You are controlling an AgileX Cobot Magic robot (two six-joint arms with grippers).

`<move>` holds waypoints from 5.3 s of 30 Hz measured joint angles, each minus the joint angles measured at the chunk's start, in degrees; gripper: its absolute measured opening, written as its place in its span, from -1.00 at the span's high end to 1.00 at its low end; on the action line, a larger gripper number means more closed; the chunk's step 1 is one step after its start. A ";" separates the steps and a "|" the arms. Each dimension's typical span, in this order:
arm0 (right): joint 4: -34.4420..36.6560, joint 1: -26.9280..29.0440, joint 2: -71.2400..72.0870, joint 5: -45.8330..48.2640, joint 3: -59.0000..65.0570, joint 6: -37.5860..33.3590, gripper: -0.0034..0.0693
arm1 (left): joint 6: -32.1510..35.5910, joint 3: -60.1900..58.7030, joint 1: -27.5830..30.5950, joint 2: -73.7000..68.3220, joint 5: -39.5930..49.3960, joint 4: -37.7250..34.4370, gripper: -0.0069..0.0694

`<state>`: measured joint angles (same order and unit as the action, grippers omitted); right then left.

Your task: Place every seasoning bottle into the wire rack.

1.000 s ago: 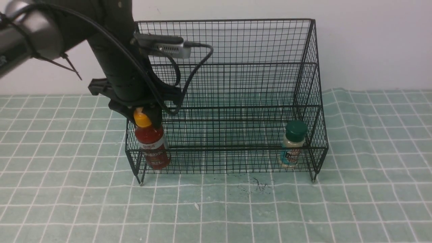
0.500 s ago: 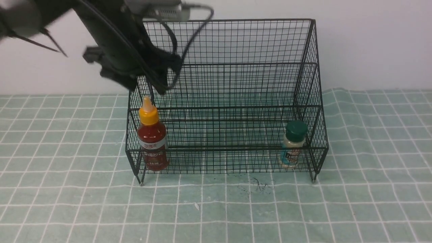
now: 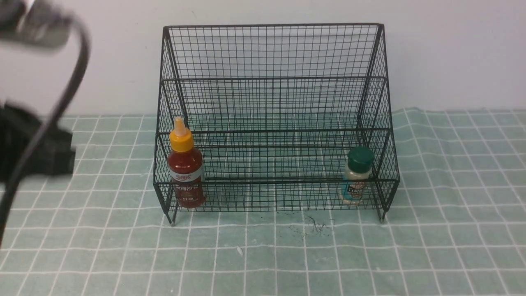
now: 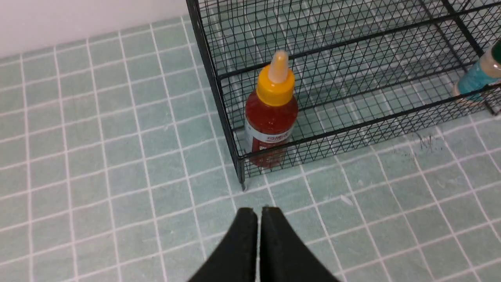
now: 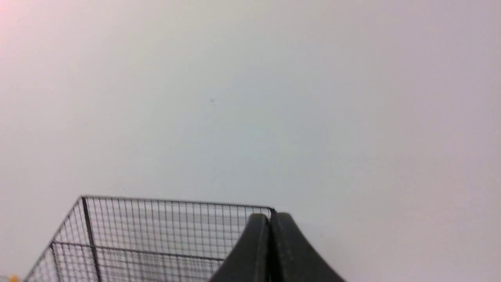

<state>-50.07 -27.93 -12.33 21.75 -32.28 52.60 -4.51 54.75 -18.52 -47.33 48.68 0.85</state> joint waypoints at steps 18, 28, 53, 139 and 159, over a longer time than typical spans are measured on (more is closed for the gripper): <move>-42.24 0.00 3.03 -8.56 3.55 30.69 0.95 | -0.12 -31.21 0.00 29.04 -25.87 -3.18 0.83; -44.35 0.00 3.03 -8.83 3.55 30.69 0.95 | -0.12 -31.21 0.00 29.04 -26.12 -3.22 0.83; -44.61 0.00 3.34 -12.00 3.85 30.69 0.95 | 15.41 -56.31 13.58 47.98 -27.09 -6.10 0.83; 47.55 30.25 13.02 0.35 33.40 -48.73 0.95 | 15.41 -56.31 13.58 47.98 -26.84 -6.21 0.83; 47.55 30.25 13.02 0.35 33.40 -48.73 0.95 | 15.41 -56.31 13.58 47.98 -26.84 -6.21 0.83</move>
<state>-2.52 2.33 0.69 22.10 1.11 3.87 10.89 -1.56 -4.94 0.64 21.84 -5.36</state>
